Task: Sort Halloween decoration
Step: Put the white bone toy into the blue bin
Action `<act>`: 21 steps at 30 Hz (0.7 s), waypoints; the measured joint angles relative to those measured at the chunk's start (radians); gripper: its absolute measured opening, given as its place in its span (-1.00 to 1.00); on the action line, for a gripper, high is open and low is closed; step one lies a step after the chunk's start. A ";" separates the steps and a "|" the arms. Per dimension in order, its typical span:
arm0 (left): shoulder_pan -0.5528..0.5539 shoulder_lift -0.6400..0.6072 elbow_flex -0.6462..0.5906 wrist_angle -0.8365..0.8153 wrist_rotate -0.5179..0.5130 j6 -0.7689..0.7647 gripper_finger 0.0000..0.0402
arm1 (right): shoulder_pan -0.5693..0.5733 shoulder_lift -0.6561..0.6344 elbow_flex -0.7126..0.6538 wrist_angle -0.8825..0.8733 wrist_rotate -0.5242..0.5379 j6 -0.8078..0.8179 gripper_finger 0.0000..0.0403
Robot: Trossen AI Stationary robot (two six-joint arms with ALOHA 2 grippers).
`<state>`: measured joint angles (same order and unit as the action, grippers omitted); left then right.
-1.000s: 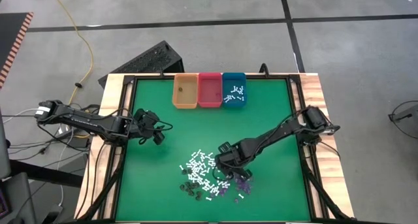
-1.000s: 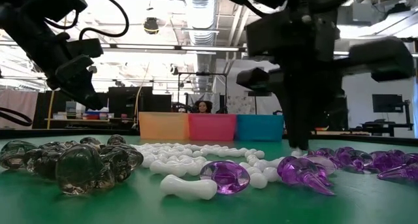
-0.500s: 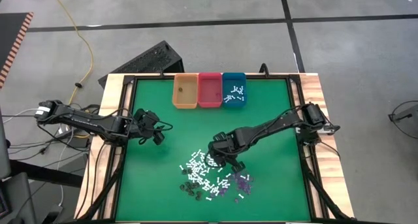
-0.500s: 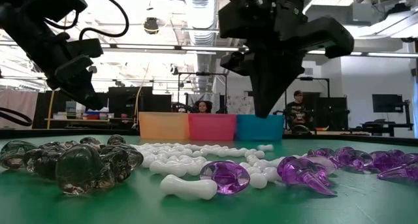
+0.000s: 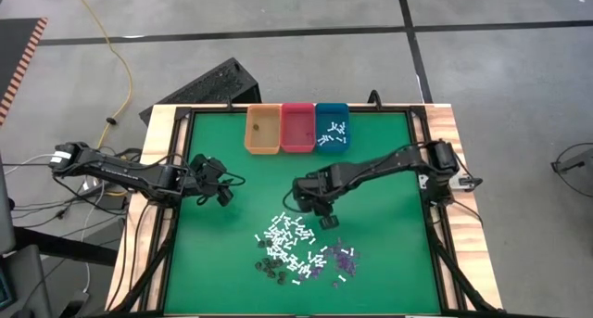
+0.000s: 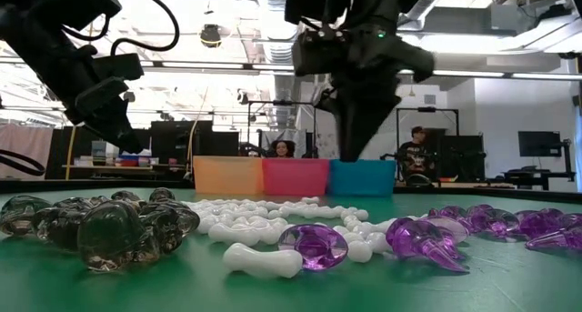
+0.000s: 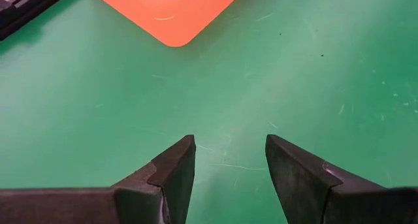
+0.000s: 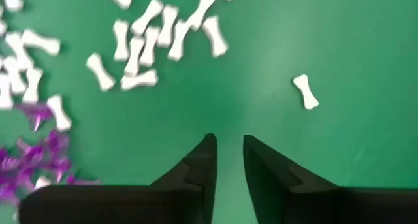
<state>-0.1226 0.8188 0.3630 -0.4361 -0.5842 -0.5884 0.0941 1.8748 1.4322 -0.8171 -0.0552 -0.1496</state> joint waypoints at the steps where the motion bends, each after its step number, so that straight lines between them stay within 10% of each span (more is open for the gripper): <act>1: 0.000 0.000 0.000 0.000 0.000 0.000 -0.11 | -0.006 0.000 0.000 0.016 0.000 -0.006 -0.39; 9: 0.000 0.000 0.000 0.007 -0.001 -0.006 -0.11 | -0.032 0.015 -0.001 0.180 0.028 -0.092 -0.03; 21: 0.000 0.000 0.000 0.010 0.011 -0.004 -0.11 | -0.119 0.097 -0.001 0.429 0.033 -0.166 -0.03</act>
<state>-0.1230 0.8189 0.3630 -0.4262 -0.5729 -0.5922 -0.0249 1.9721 1.4315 -0.3882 -0.0223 -0.3157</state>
